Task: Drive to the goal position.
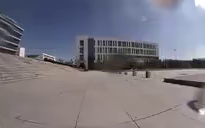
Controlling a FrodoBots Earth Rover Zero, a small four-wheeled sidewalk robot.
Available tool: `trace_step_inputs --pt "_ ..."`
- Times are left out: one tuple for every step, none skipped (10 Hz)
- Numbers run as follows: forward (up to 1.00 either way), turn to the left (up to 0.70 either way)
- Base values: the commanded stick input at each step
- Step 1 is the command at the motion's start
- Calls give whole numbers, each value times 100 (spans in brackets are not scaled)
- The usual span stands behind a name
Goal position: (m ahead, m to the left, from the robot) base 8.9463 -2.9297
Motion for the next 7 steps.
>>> trace_step_inputs --pt "70 0" --pt "70 0" --pt "70 0" --pt "70 0" --pt "70 0" --pt "70 0" --pt "70 0"
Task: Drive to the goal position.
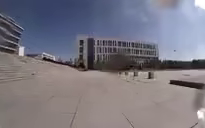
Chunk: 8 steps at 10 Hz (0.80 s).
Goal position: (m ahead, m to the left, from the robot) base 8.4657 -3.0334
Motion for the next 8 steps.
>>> trace_step_inputs --pt "70 0" --pt "70 0" --pt "70 0" --pt "70 0" --pt "70 0" --pt "70 0" --pt "70 0" --pt "70 0"
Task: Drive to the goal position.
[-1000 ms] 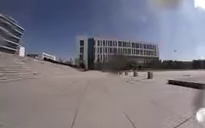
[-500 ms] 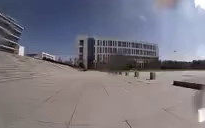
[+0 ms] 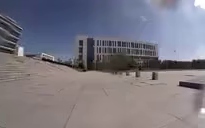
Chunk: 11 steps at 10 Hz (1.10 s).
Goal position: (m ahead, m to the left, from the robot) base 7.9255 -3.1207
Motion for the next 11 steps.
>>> trace_step_inputs --pt "70 0" --pt "70 0" --pt "70 0" --pt "70 0" --pt "70 0" --pt "70 0" --pt "70 0" --pt "70 0" --pt "70 0" --pt "70 0" --pt "70 0"
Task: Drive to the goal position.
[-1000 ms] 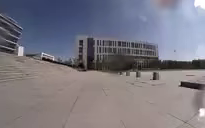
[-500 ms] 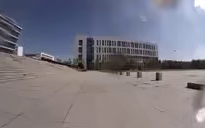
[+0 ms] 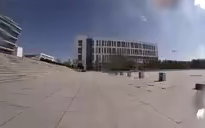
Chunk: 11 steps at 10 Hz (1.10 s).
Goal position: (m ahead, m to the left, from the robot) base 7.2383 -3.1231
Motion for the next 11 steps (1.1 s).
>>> trace_step_inputs --pt "70 0" --pt "70 0" --pt "70 0" --pt "70 -19" --pt "70 -24" --pt "70 -8" --pt "70 0" --pt "70 0" --pt "70 0" --pt "70 0" --pt "70 0"
